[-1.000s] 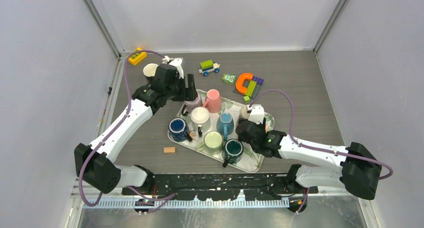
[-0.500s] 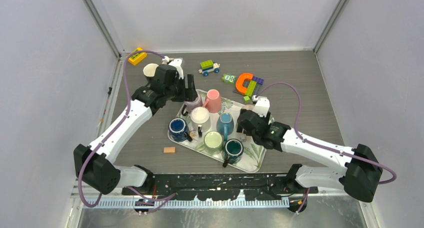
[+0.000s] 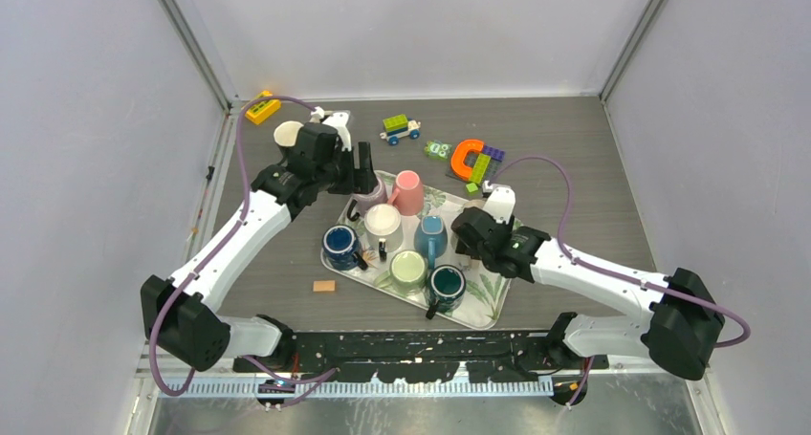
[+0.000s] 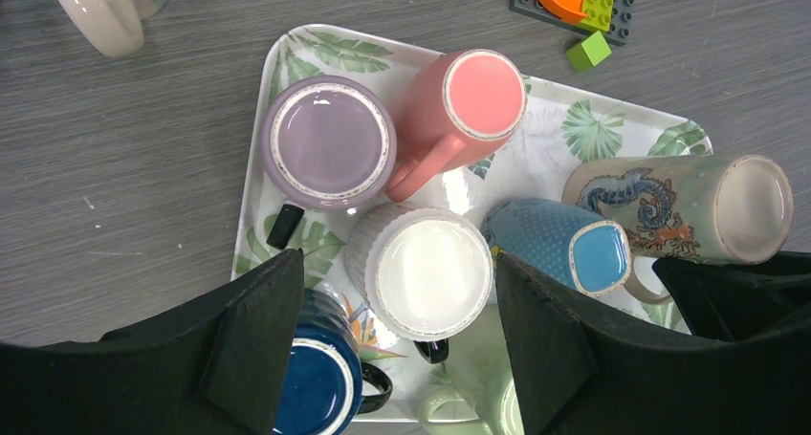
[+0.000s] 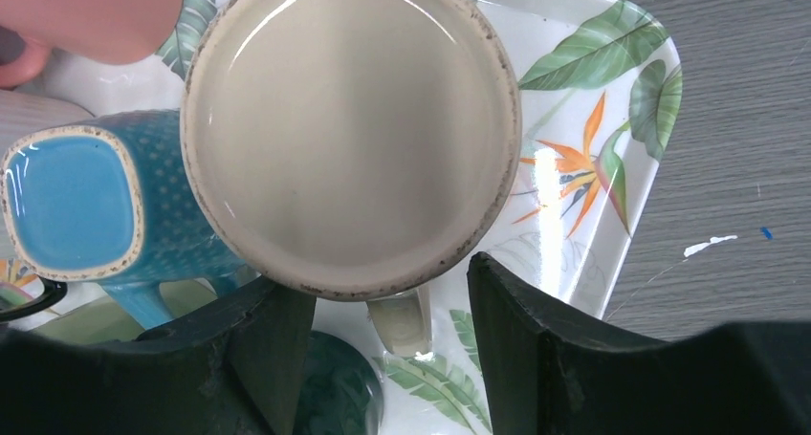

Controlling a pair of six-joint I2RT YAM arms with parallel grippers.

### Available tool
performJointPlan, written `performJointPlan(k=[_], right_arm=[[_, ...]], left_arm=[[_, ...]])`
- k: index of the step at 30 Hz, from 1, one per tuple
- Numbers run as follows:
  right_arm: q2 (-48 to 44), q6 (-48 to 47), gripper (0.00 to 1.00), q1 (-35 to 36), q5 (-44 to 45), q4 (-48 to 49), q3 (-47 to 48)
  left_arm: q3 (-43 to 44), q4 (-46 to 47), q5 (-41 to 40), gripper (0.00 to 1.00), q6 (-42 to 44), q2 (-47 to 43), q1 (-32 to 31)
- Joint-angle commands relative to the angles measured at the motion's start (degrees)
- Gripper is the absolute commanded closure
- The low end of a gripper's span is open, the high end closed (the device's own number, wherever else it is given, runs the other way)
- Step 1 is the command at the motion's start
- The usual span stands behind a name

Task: Turn the mug right side up
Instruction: Turn over the cup on the tray.

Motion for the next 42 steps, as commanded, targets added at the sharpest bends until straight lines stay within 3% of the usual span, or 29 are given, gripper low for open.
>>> performJointPlan(k=[1,13,27,31,36,42], right_arm=[[-1.21,-0.06,0.4,-2.43,-0.99,1.98,-0.33],[0.77,-1.66,0.56,-4.6,-4.48,4.37,-0.82],[3.08,-2.13,0.65,-5.39,-3.73,2.57,0.37],[4.06,-2.79,0.75,-5.45,-3.43,1.97,1.11],[4.59,-3.29,0.97,-5.39,-3.46,0.49,2.98],[1.86,-4.68,1.0,-5.65,-2.37,-2.92,7.17]], left_arm=[[0.14,0.23,1.0,0.25,0.36,-1.98,0.04],[0.09,-0.23,0.99,0.25,-0.08,-2.3,0.03],[0.55,-0.32,1.07,0.25,-0.39,-2.07,0.04],[0.52,-0.17,1.54,0.25,-0.74,-2.05,0.04],[0.77,-0.23,2.44,0.25,-1.53,-2.5,0.04],[1.02,0.75,6.59,0.25,-5.04,-3.36,0.04]])
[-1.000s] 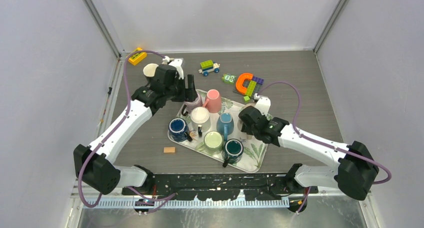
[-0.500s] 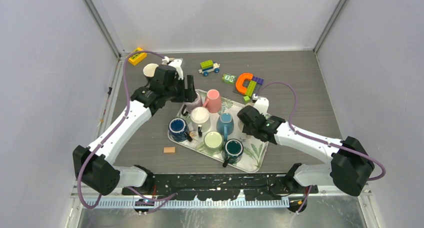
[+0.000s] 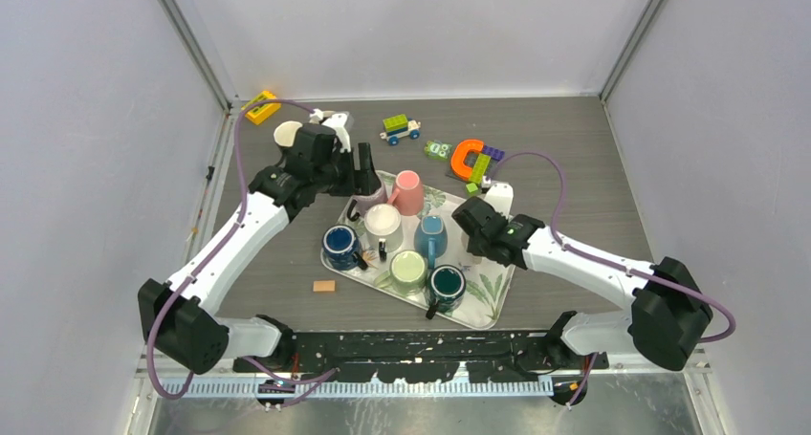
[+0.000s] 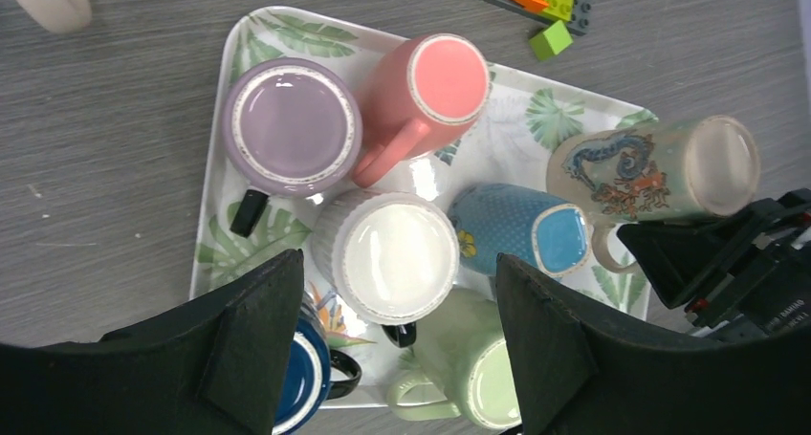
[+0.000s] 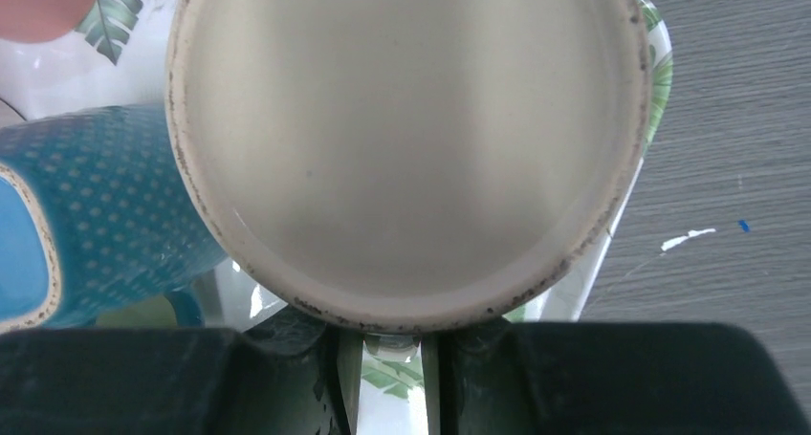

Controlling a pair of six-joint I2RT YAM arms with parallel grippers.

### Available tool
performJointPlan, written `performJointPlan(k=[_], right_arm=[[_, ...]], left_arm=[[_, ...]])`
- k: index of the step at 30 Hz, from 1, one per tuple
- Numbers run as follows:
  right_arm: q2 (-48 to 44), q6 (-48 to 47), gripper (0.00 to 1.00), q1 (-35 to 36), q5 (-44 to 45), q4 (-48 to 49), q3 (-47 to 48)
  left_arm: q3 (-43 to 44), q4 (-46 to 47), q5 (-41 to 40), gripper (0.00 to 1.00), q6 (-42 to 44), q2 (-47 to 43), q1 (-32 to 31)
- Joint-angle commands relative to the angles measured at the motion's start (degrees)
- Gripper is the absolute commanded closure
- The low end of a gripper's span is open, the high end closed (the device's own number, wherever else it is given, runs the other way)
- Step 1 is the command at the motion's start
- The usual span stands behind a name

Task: Turn the mug right side up
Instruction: Turn over the cup on the tray.

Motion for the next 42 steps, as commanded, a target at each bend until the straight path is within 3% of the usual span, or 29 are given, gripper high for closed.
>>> performJointPlan(k=[1,18,27,36,42], right_arm=[[-3.7,-1.98,1.0,-0.42,2.99,-1.93,5.83],[-12.03,-4.1,1.0,-2.29,2.25,-2.3,17.62],[-9.91,-5.76,0.99,-2.37,-4.93,9.71,25.15],[-6.37,-3.53,0.99,-2.7,-12.9,23.45,27.94],[-4.72,-1.14,0.99,-2.94,-16.54,30.1,28.25]], left_arm=[[1.08,2.13,4.81,0.26,-3.58,-2.86,0.04],[-3.83,14.64,18.81,0.25,-23.02,-5.69,0.04],[-7.33,25.41,25.04,0.25,-34.91,-5.53,1.57],[-15.03,47.27,31.5,0.26,-52.59,-4.03,4.26],[-17.7,55.02,31.98,0.27,-59.49,-3.38,4.35]])
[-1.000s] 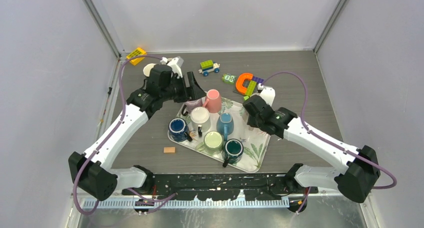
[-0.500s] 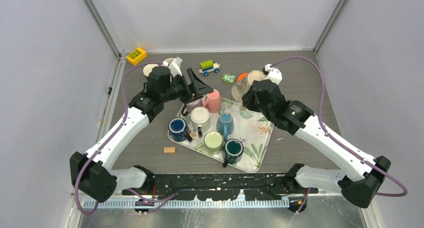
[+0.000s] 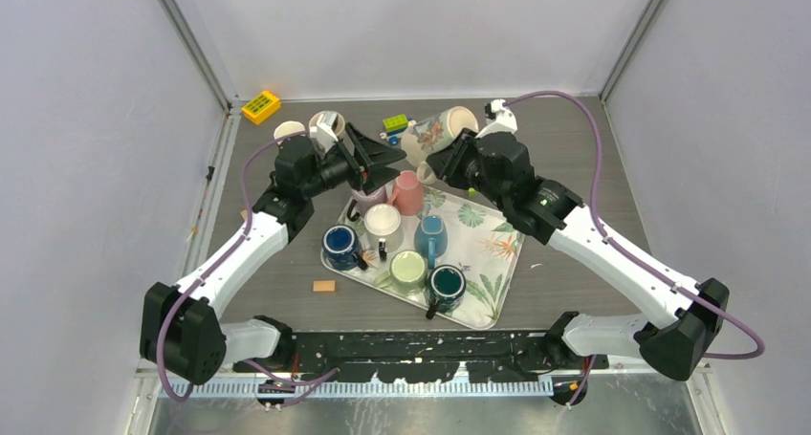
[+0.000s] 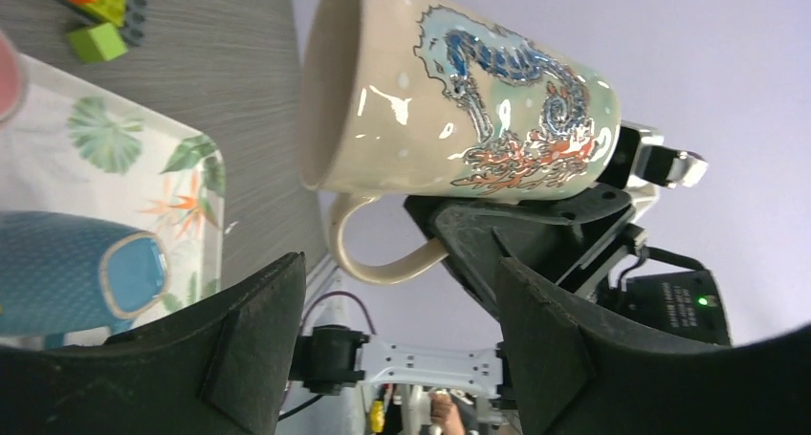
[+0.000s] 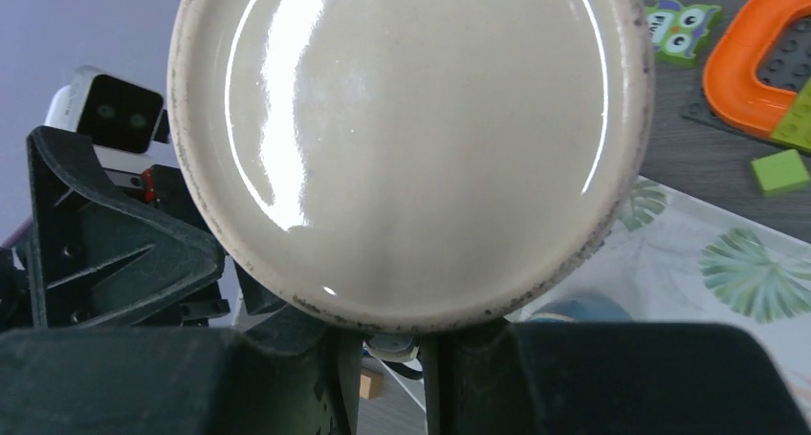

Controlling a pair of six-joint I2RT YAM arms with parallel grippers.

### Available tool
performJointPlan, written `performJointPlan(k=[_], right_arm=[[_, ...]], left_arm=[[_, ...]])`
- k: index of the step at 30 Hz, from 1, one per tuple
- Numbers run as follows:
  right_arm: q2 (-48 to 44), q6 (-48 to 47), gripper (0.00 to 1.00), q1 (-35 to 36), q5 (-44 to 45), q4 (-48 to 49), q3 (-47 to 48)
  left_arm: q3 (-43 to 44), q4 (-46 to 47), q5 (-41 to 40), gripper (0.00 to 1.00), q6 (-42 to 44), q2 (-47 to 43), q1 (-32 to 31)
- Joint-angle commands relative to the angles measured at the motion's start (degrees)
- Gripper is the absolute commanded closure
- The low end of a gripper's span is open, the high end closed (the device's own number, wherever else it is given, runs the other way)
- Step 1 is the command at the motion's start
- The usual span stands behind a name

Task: Turn the mug right side up
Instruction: Turn over the cup on the tray.

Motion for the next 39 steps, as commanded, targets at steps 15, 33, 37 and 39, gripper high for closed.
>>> performJointPlan(k=[15,33,37,39], right_arm=[[0.91,13.23,0.99,-4.01,-12.35,27.44,2.48],[9.32,29.71,0.99,-6.14,-27.82,47.39,-0.24],[9.42,30.63,0.99,-6.12,-29.15,50.68,-1.88],[8.98,30.68,0.99,-6.15,-29.4,51.26,-2.55]], left_arm=[[-2.49,16.0,3.11,0.31,-10.71,0.21,0.66],[-2.86,26.36,3.01,0.54,-18.42,0.89,0.62],[-2.98,29.35,2.41,0.54,-20.02,2.01,0.75],[-3.2,30.76,2.05,0.56,-20.81,2.43,0.82]])
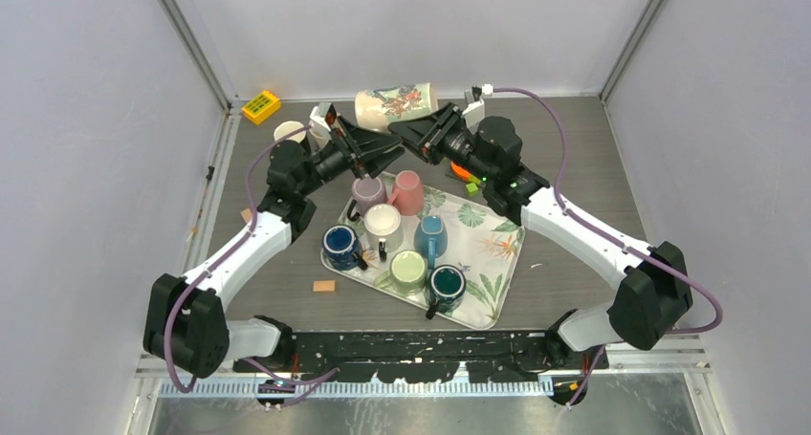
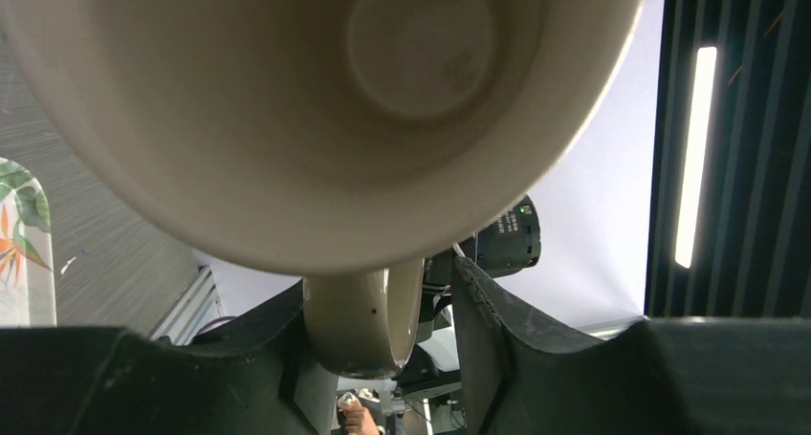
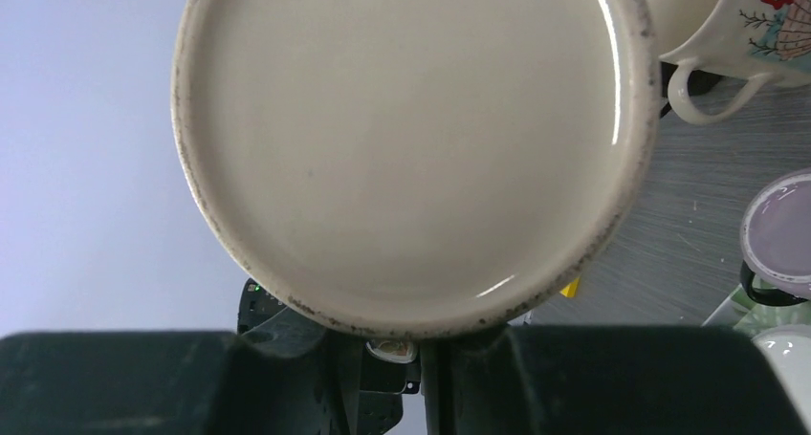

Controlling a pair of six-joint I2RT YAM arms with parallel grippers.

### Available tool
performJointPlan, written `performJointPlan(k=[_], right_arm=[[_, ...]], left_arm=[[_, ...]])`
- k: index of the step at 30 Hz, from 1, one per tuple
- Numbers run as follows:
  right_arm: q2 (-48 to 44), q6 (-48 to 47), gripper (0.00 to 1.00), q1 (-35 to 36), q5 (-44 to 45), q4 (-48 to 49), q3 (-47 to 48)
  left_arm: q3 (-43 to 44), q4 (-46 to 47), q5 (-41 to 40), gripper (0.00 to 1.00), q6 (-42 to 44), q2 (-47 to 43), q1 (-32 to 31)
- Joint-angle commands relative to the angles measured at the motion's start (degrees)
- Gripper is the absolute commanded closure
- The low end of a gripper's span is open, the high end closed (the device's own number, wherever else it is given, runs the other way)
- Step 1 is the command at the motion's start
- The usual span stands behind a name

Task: Turn the mug right side up
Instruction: Turn over the cup on the tray.

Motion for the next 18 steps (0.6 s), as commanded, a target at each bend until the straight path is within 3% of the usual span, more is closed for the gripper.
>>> performJointPlan(k=[1,18], right_arm=[[-2.84,1.78,0.99,-0.17,-2.9,14.73,-0.11],[-5.02,3.92,0.99,-0.89,-5.75,19.34,-4.24]], left_arm=[[-0.38,7.64,-0.41,0.56,-2.37,0.86,0.38],[-1.73,10.45,-0.6,0.64,-2.67,1.41,1.49]])
